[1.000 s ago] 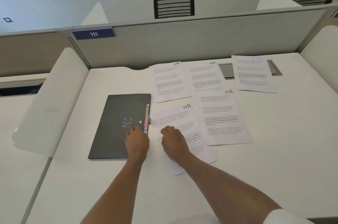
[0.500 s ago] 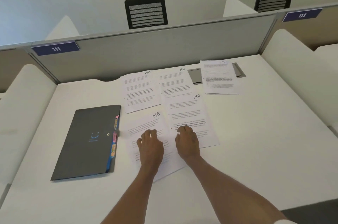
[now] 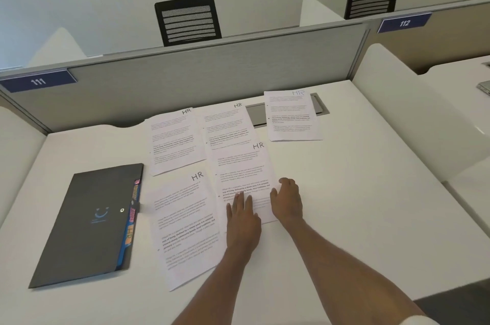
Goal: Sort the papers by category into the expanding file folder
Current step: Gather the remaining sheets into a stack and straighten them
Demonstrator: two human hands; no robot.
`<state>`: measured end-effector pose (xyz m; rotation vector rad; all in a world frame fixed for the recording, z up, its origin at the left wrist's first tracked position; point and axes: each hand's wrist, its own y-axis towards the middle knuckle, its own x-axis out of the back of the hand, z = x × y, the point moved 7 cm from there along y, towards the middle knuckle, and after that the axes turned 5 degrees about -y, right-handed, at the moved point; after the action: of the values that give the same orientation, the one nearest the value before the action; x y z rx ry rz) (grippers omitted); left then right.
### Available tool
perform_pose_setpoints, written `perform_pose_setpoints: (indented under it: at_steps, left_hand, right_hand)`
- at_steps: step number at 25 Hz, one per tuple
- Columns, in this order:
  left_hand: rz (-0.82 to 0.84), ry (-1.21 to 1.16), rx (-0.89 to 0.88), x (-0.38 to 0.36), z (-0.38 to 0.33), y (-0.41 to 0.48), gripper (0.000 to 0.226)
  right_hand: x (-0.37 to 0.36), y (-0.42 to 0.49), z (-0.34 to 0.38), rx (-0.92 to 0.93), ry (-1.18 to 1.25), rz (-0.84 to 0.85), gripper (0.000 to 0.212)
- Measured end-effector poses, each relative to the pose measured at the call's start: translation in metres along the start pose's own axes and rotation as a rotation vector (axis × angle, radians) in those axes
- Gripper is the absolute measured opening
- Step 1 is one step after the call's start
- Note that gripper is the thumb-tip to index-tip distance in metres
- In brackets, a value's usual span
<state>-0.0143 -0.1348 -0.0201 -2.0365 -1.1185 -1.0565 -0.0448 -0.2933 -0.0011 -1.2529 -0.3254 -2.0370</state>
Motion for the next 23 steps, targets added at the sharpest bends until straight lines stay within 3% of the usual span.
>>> perform_pose_setpoints:
  at_steps: [9,15,18,21,23]
  left_hand:
    - [0.030,0.034,0.043,-0.018,-0.006,0.000,0.060]
    - [0.056,0.041,0.025,-0.017,-0.003,0.002,0.059]
    - [0.068,0.066,0.026,-0.019,-0.003,0.002,0.060]
    - [0.056,0.066,0.026,-0.019,-0.004,0.000,0.060]
    - [0.044,0.049,0.026,-0.018,-0.005,0.000,0.059]
  right_hand:
    - [-0.001,0.011,0.000,-0.039,0.061,0.100,0.041]
    - [-0.010,0.020,-0.008,-0.126,0.157,0.196,0.055]
    - [-0.011,0.025,-0.002,-0.101,0.218,0.206,0.033]
    - [-0.009,0.025,0.003,-0.096,0.312,0.204,0.035]
    - [-0.007,0.026,0.005,-0.077,0.333,0.190,0.022]
